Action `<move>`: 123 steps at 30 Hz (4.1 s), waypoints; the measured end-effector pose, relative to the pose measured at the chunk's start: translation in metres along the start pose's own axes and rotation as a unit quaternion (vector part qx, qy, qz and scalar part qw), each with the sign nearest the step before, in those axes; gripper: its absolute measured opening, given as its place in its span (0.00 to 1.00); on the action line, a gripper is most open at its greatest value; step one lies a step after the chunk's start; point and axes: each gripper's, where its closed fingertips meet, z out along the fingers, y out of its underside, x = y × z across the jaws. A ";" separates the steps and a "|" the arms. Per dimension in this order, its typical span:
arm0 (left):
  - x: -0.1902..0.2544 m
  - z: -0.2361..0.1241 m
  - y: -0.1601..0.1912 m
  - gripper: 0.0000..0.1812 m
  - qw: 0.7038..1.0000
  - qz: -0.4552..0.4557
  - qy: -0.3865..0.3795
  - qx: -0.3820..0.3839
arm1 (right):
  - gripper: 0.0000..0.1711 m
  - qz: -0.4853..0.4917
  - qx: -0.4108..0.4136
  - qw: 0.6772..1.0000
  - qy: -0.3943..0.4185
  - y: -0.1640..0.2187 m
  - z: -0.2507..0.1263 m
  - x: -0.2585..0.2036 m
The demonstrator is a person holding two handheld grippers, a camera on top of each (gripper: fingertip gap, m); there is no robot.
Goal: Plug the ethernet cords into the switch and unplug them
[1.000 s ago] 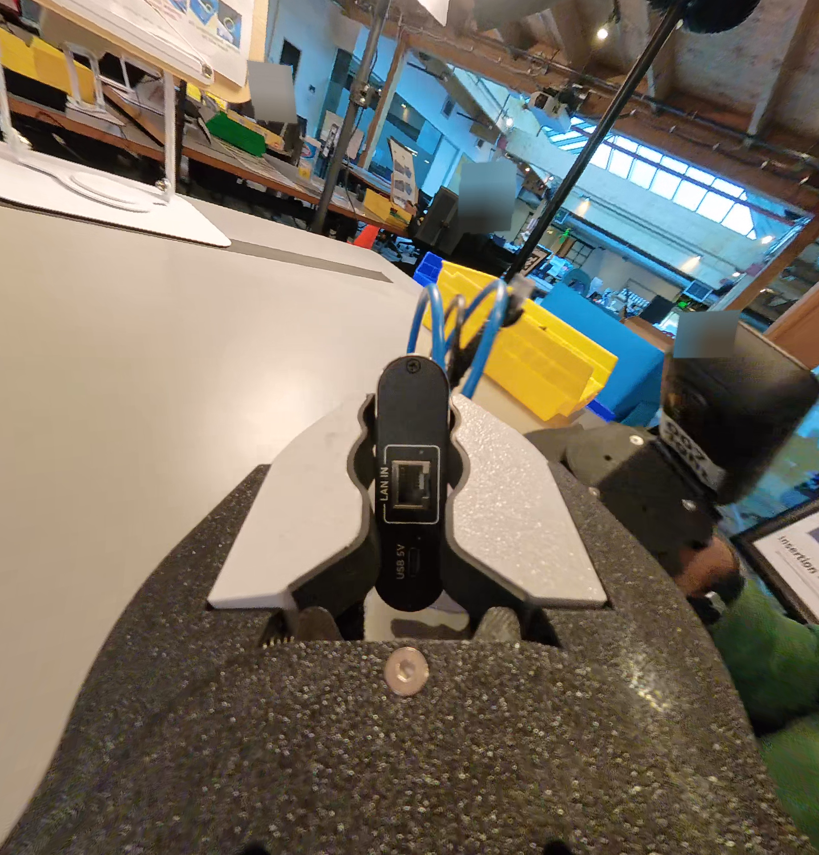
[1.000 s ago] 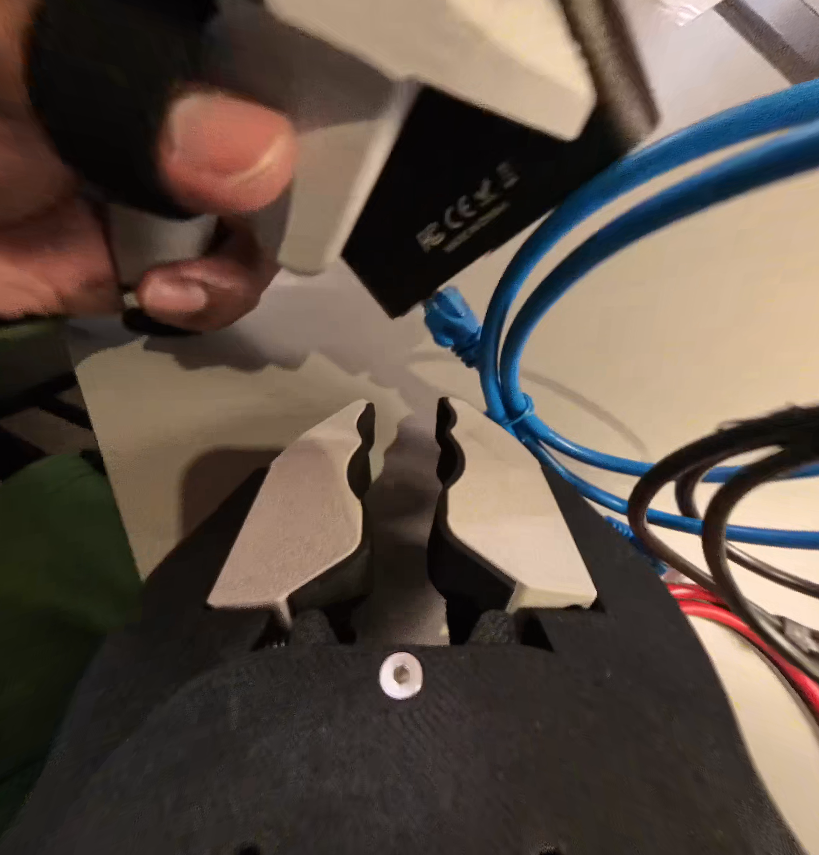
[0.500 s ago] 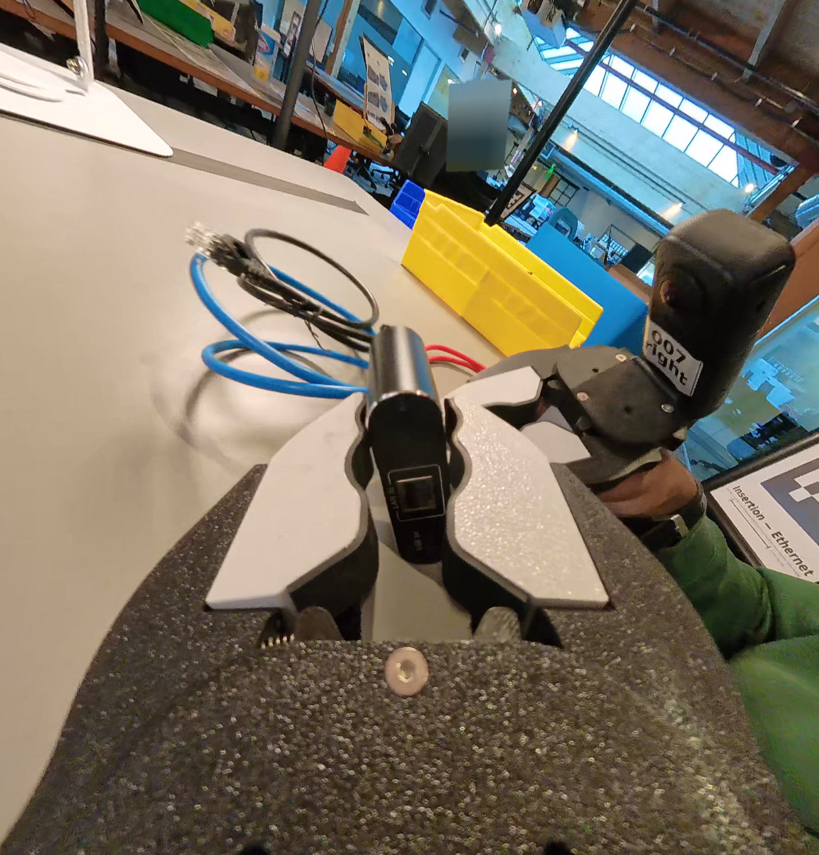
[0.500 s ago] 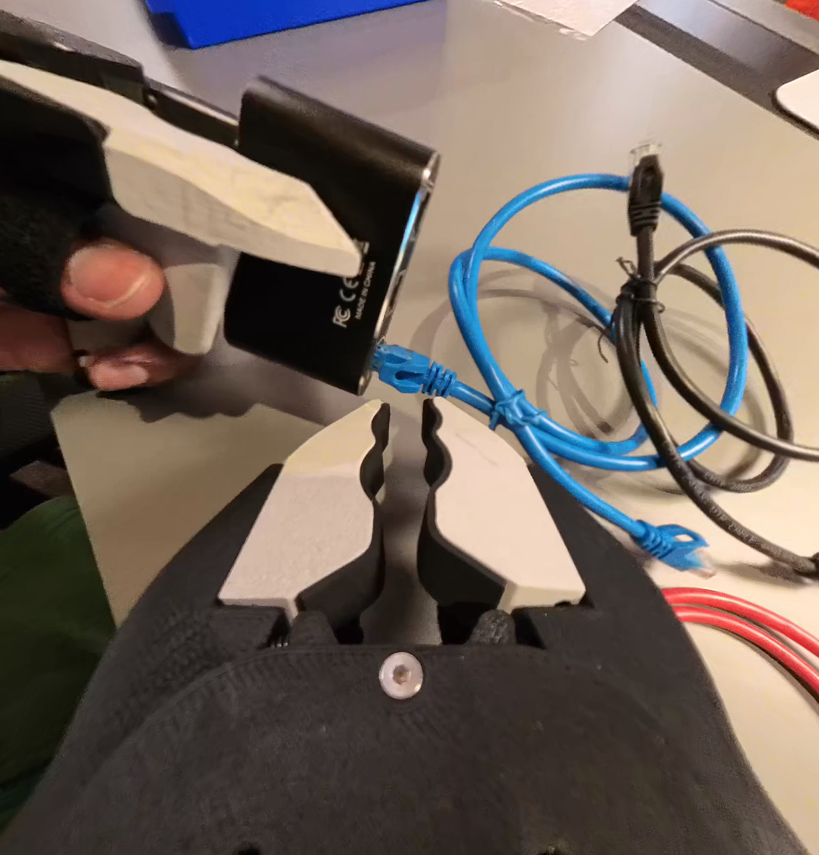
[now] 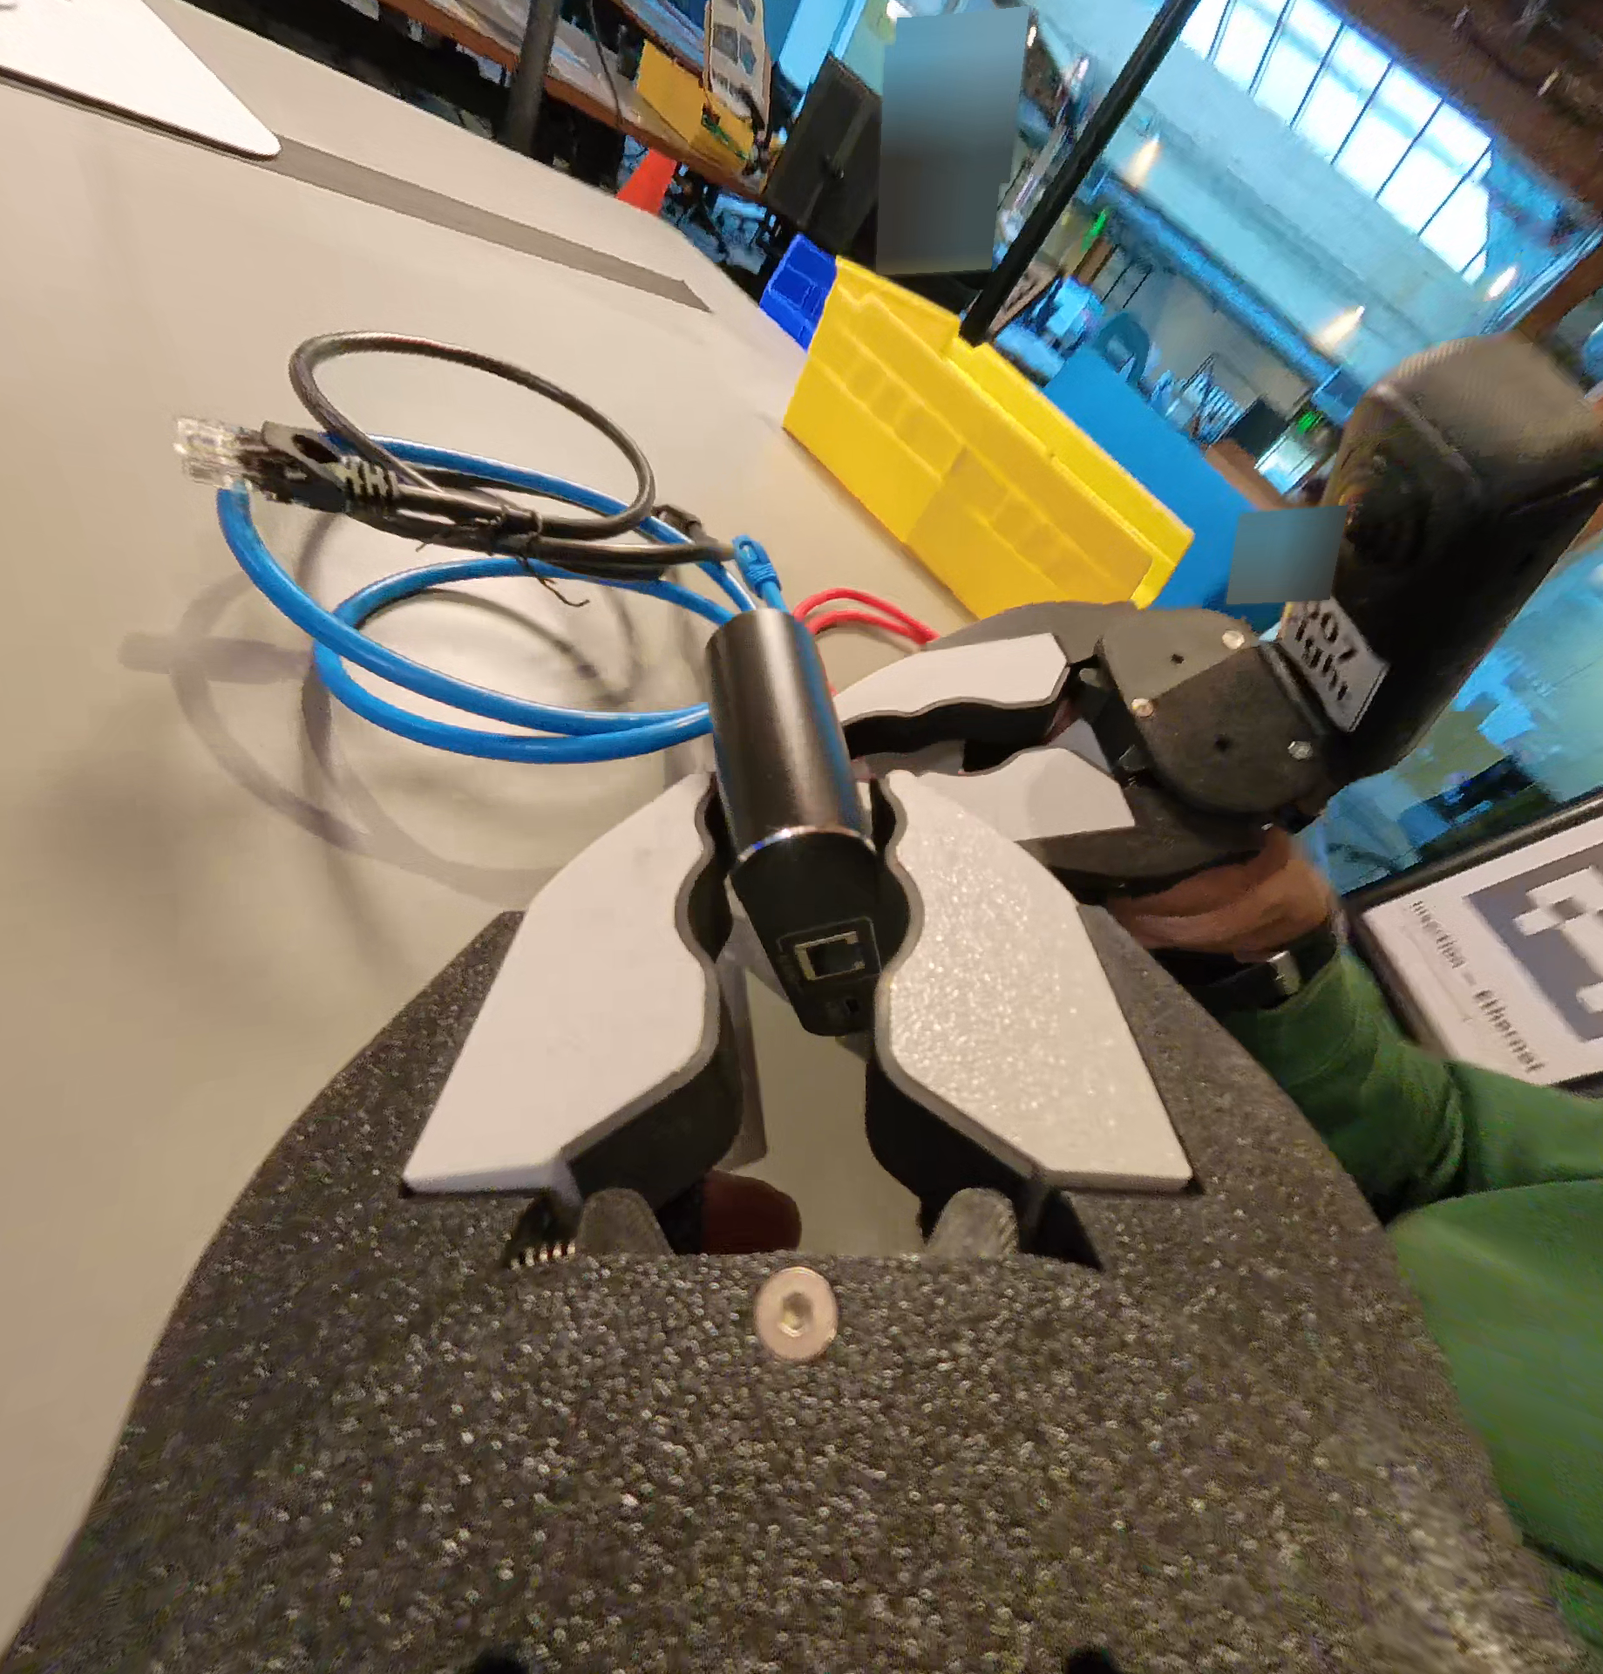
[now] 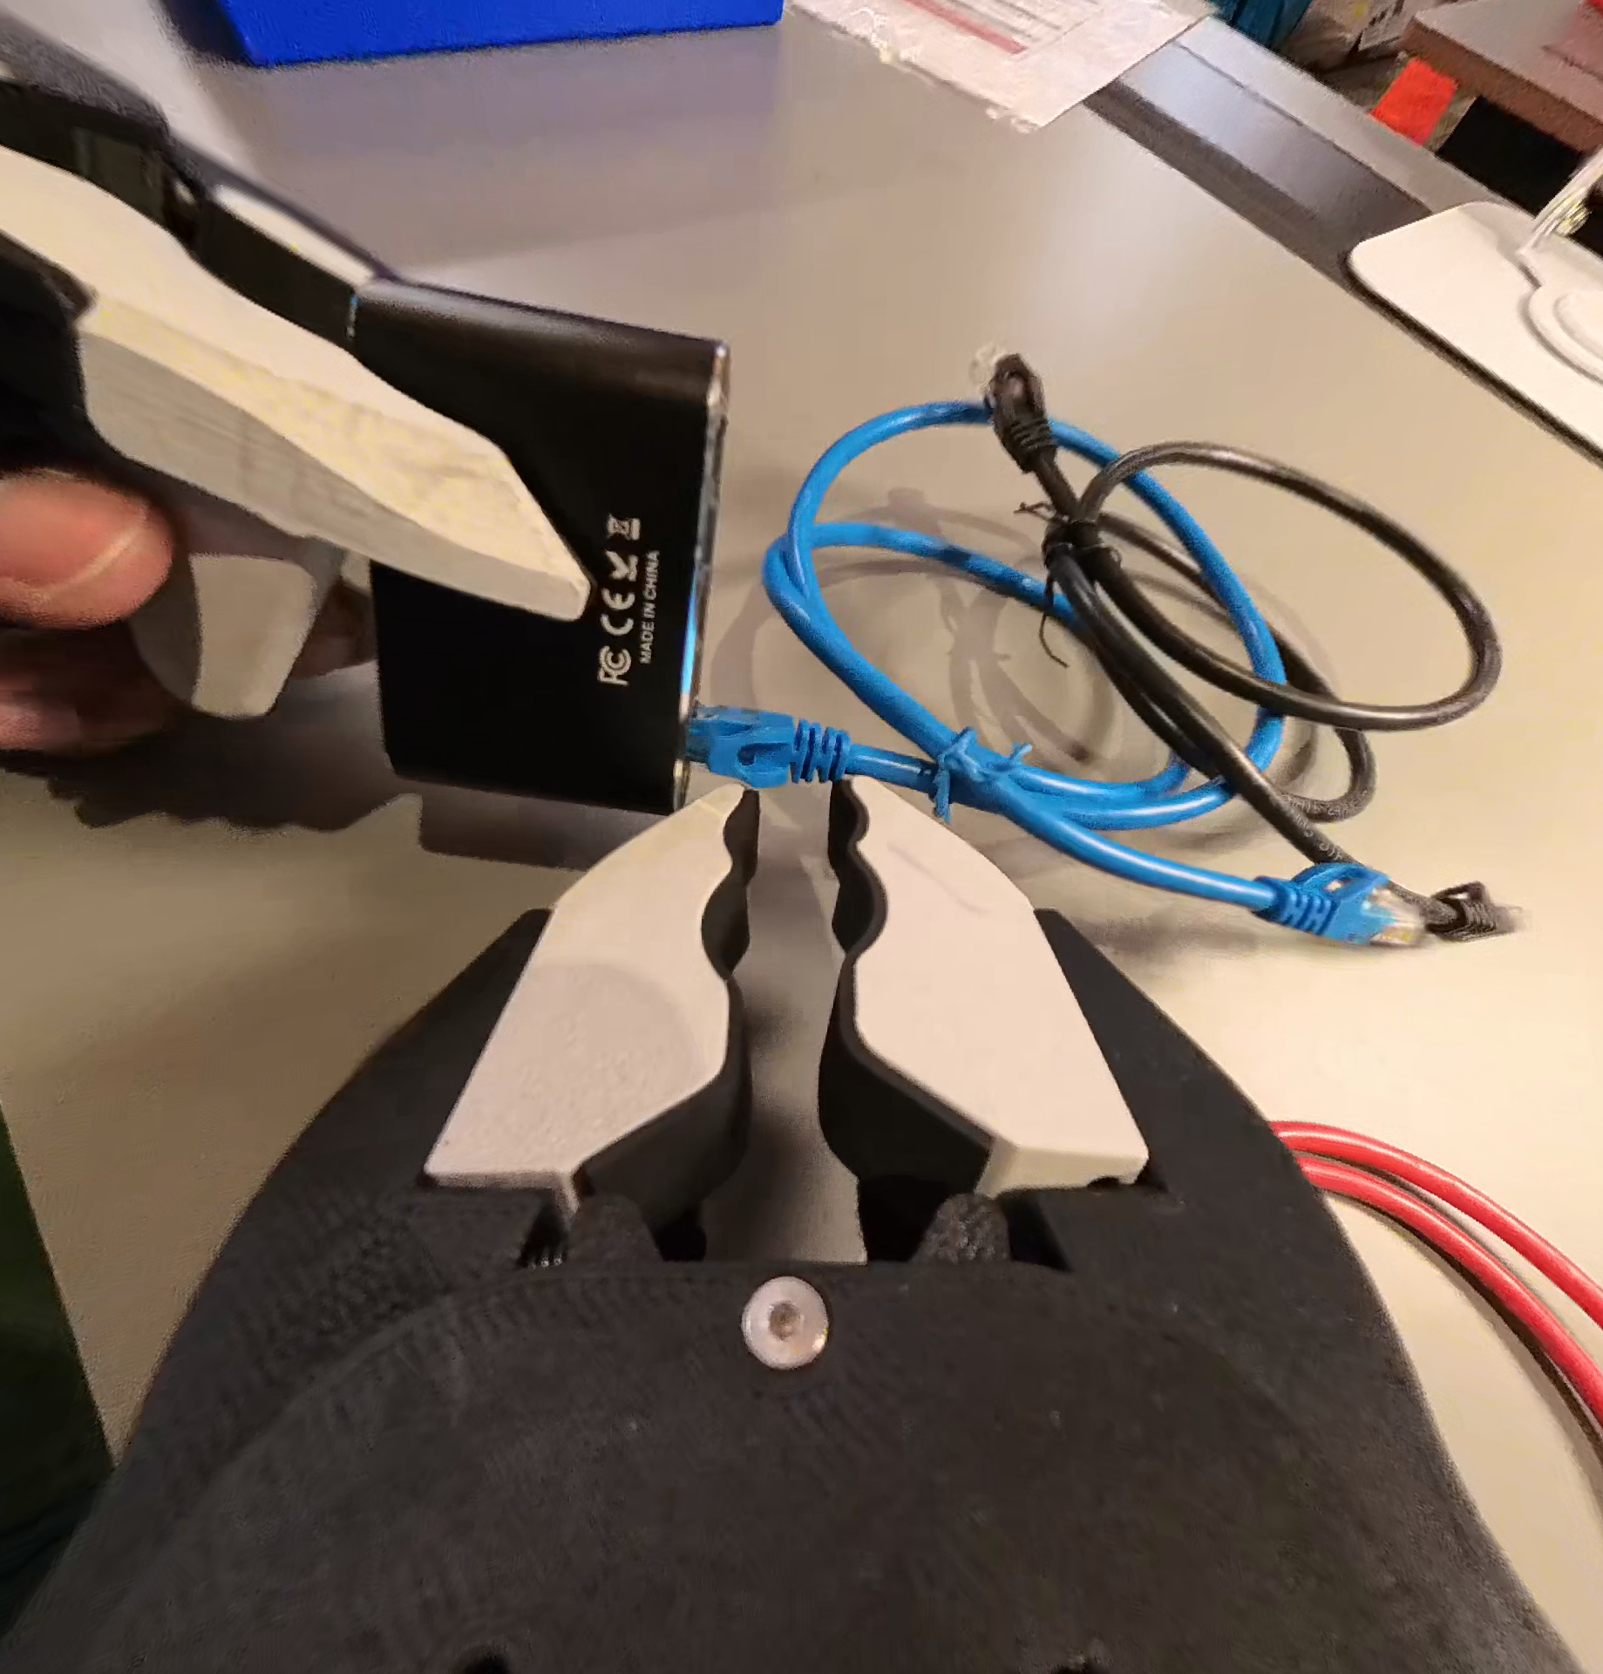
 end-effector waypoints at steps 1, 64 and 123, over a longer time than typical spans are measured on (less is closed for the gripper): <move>0.000 0.000 -0.002 0.16 1.000 -0.021 0.010 0.013 | 0.08 0.003 0.010 1.000 0.001 -0.003 -0.002 0.002; 0.016 -0.013 -0.042 0.15 0.925 -0.268 0.191 0.191 | 0.25 0.184 0.089 0.957 -0.206 -0.025 -0.039 -0.019; 0.037 -0.005 -0.027 0.14 0.980 -0.055 0.143 0.129 | 0.12 0.258 0.197 0.902 -0.284 -0.044 -0.053 -0.010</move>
